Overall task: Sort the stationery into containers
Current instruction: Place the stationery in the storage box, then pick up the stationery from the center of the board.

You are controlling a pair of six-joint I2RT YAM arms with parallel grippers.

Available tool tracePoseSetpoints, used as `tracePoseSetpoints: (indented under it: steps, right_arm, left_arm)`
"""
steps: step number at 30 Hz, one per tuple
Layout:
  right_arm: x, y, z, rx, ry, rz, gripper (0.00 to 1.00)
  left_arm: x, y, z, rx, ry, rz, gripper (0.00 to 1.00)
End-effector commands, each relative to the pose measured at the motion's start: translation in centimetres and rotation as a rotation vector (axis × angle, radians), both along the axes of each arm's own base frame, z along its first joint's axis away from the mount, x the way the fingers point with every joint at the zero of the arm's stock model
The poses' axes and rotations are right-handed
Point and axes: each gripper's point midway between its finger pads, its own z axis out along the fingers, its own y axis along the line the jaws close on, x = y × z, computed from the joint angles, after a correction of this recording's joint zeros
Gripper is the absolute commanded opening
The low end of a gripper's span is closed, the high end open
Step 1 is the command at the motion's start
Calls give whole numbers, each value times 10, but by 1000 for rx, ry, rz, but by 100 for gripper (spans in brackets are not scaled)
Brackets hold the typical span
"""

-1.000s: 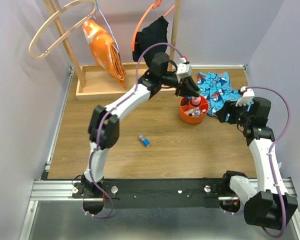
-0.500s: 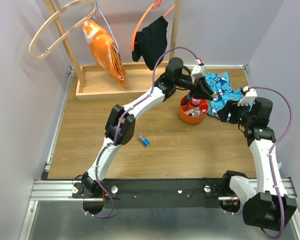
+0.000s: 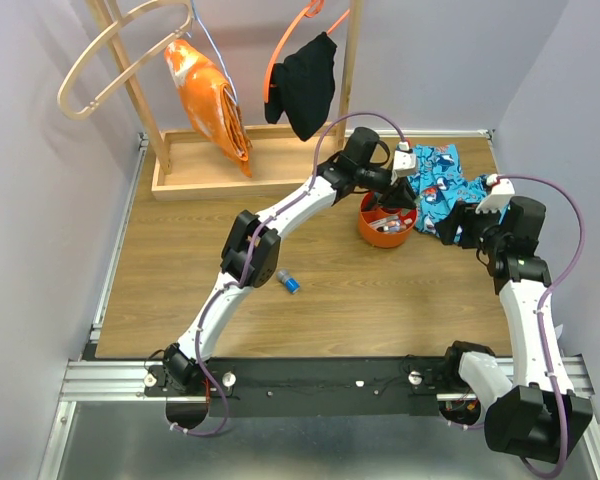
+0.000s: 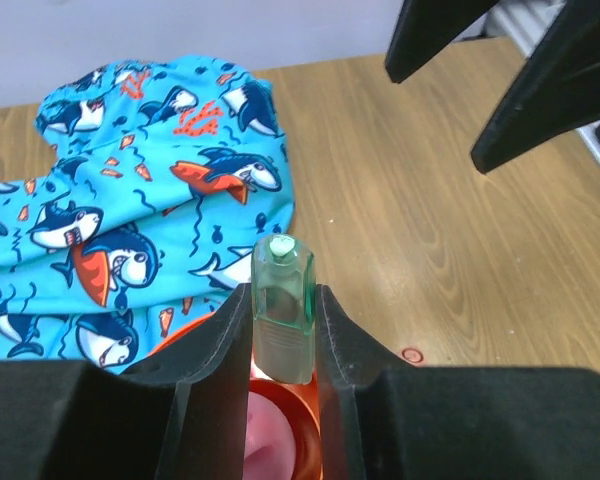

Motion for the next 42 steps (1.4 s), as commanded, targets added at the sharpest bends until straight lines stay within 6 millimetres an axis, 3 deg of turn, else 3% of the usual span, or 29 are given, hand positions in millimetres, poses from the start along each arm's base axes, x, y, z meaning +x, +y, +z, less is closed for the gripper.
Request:
tracePoseSetpoints:
  steps: [1,9,13,16,18,20,27,30,31,33,34,36,37,38,39,40,41,42]
  right_arm:
    - [-1,-3,-5,5,-2,-21,75]
    - [-3,-5,-9,7,5,-27,75]
    - [-1,-6,-10,6,5,-28,75]
    - [0,-6,-11,8,6,-28,75]
    - [1,-5,-9,9,3,-25,75]
    - [3,-6,-6,9,2,-25,75]
    - [9,-4,-4,15,-1,-10,75]
    - [12,-3,-10,18,13,12,75]
    - [13,-3,-12,15,16,19,75]
    - [21,-3,-17,7,24,37,75]
    - [25,-2,-17,13,22,53,73]
    - [35,-1,-15,9,0,77,72]
    - [43,-2,-20,19,15,82,72]
    - [48,-2,-20,22,11,82,72]
    - [55,-4,-19,24,4,80,71]
    - [64,-6,-23,32,24,78,70]
    - [69,-7,-24,31,27,77,69]
    - [73,-8,-27,29,34,81,68]
  left_arm:
    - [4,-3,-25,77,-21,43,0]
    - [2,-3,-47,119,-6,53,0]
    - [7,-2,-47,124,-26,76,33]
    - [8,-3,-39,111,-54,79,50]
    - [10,-2,-32,99,-83,75,55]
    - [8,-3,-22,87,-95,75,63]
    - [1,1,12,40,-98,67,70]
    - [-5,4,57,-32,-131,74,73]
    - [-11,8,84,-65,-157,75,74]
    - [-16,13,108,-91,-179,79,76]
    - [-21,20,131,-117,-206,86,77]
    - [-24,29,140,-115,-210,104,79]
    - [-29,39,160,-132,-233,121,80]
    - [-29,45,164,-128,-237,137,81]
    - [-28,52,149,-87,-209,160,82]
    - [-32,65,164,-92,-225,185,82]
    - [-32,73,160,-68,-213,210,82]
    - [-29,83,133,6,-158,265,82]
